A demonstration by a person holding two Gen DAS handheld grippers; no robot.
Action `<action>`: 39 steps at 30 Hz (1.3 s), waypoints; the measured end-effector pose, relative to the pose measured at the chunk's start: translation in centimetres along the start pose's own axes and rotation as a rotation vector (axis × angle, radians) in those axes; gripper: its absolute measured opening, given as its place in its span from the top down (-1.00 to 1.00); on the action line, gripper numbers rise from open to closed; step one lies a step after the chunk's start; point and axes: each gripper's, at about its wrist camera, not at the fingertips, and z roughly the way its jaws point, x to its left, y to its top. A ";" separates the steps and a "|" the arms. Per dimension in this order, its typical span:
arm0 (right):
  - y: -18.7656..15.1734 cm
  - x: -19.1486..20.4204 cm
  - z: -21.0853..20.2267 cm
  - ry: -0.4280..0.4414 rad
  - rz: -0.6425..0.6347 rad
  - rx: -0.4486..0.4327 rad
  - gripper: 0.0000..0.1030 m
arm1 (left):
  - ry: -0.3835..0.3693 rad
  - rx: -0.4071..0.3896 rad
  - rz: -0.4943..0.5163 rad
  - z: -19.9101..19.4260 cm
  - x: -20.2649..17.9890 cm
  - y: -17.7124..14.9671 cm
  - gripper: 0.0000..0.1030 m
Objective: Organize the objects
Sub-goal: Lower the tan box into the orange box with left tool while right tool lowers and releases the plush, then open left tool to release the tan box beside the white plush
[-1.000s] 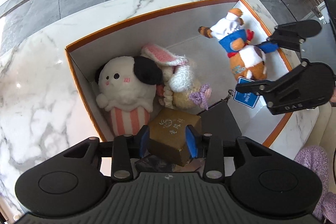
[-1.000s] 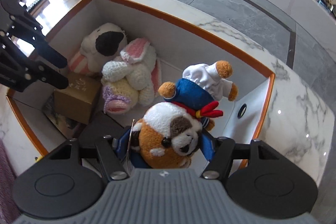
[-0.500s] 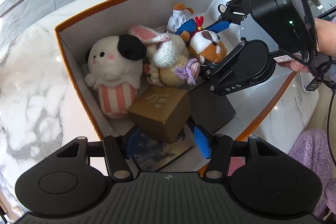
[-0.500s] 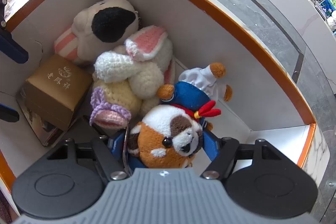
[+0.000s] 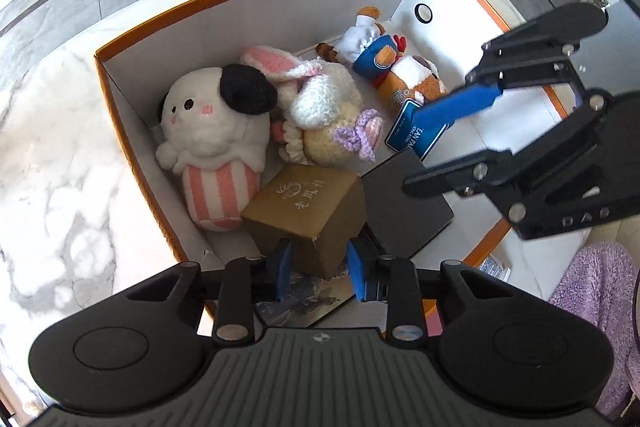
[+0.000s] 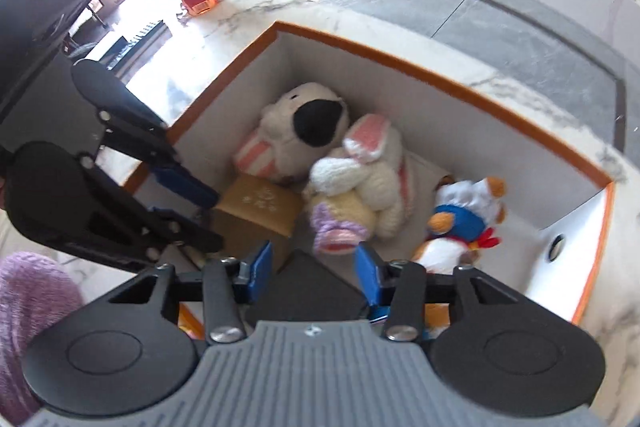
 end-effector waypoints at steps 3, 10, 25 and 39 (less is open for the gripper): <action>-0.7 1.3 1.9 0.041 0.021 0.022 0.15 | 0.003 0.002 0.003 0.0 0.2 -0.1 0.35; -0.7 1.7 5.5 0.128 0.086 0.032 0.12 | -0.008 0.007 -0.007 0.2 0.5 0.6 0.50; -1.5 0.3 4.6 0.264 0.320 -0.025 0.57 | -0.037 0.023 -0.064 -0.5 1.2 1.4 0.14; -2.0 -3.6 4.0 0.250 0.585 -0.068 0.57 | -0.078 -0.012 -0.274 -0.1 3.7 3.9 0.29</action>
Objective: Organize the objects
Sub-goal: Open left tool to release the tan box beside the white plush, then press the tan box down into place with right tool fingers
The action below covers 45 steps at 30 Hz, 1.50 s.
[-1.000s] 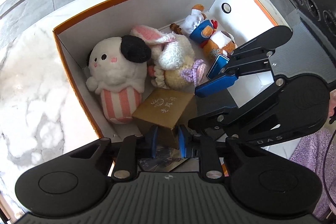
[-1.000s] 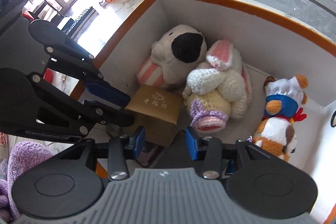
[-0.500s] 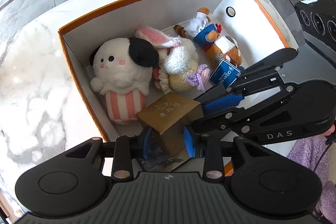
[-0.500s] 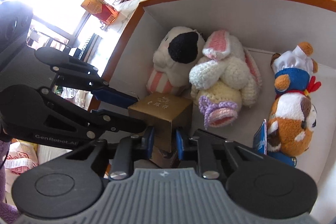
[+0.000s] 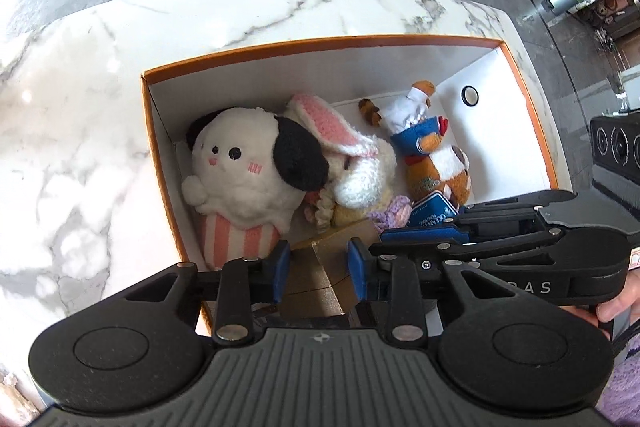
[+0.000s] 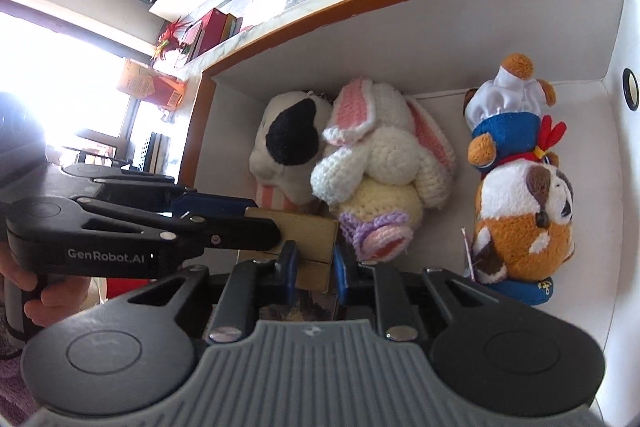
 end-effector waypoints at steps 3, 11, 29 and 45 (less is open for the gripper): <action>0.5 -0.4 0.2 0.006 0.044 -0.015 0.57 | 0.024 -0.002 -0.013 0.3 0.0 0.4 0.34; 0.2 1.0 0.7 -0.007 -0.020 -0.012 0.26 | 0.187 -0.017 0.108 1.2 -1.1 0.7 0.66; -2.2 6.6 5.1 -0.271 -0.406 0.123 -0.09 | 0.347 -0.101 0.269 1.6 -1.9 -0.2 0.91; -3.0 7.0 5.3 -0.356 -0.418 0.088 0.11 | 0.202 -0.285 0.196 -4.5 0.5 -5.5 0.64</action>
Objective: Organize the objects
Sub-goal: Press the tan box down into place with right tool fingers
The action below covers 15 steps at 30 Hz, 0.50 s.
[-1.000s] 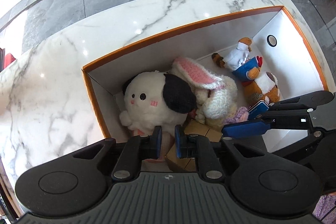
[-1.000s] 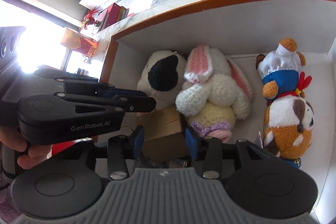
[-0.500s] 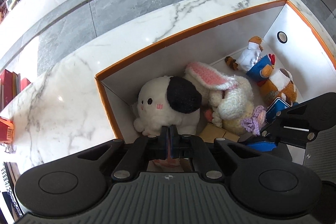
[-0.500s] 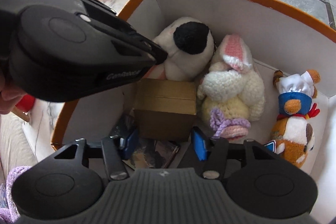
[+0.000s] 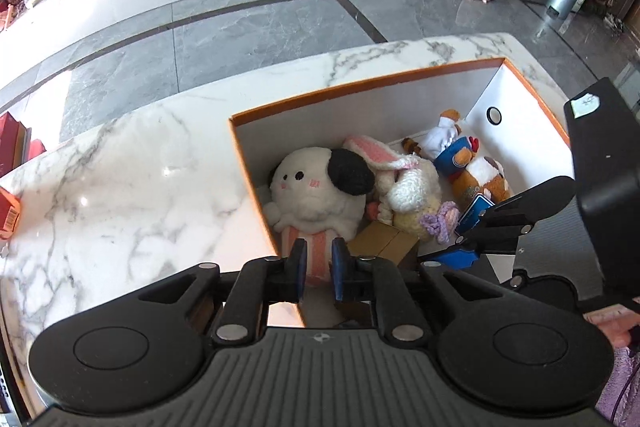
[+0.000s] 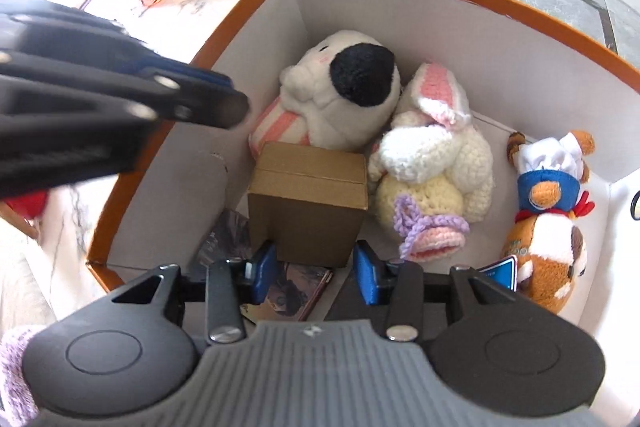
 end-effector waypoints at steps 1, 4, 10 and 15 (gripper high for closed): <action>0.1 0.1 0.1 -0.007 -0.005 0.002 0.11 | -0.019 -0.003 -0.007 -0.5 0.3 -0.2 0.64; 0.3 0.3 0.3 -0.021 -0.014 0.011 0.10 | -0.064 0.020 -0.055 -1.3 0.8 -0.7 0.64; 0.2 0.5 0.5 -0.039 -0.010 0.013 0.02 | 0.066 -0.030 -0.062 -2.2 0.6 -1.7 0.34; -0.4 1.5 0.2 -0.047 0.012 0.001 0.02 | -0.004 0.068 -0.146 -0.2 2.1 -2.8 0.35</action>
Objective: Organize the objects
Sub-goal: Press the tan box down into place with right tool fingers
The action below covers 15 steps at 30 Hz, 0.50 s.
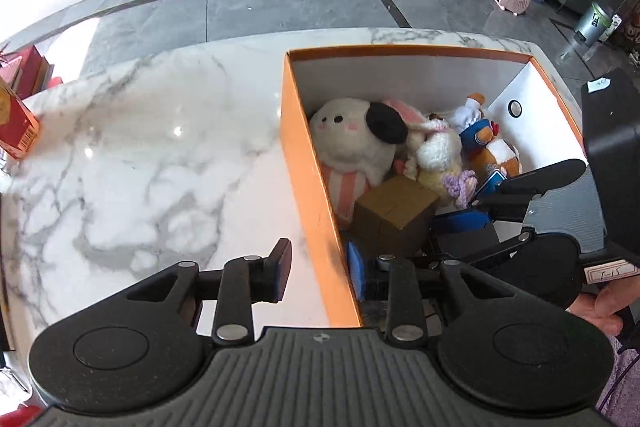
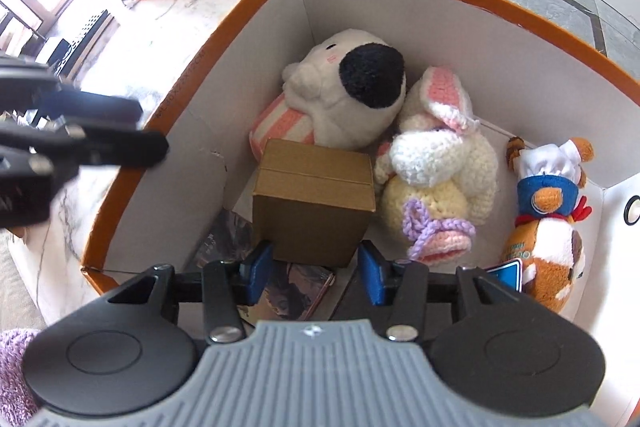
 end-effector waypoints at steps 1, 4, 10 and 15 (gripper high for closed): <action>-0.1 0.0 0.0 -0.001 0.010 -0.005 0.04 | -0.020 0.013 0.005 0.3 -0.1 -0.3 0.53; 0.5 0.4 0.5 -0.003 0.052 -0.024 0.05 | -0.045 0.038 0.002 0.7 -0.5 -1.0 0.71; 1.1 1.2 1.6 -0.008 0.137 -0.024 0.05 | -0.053 0.052 -0.033 0.7 -0.6 -1.1 0.73; 1.4 1.2 2.9 0.007 0.222 0.015 0.04 | -0.058 0.057 -0.042 0.6 -0.6 -1.4 0.73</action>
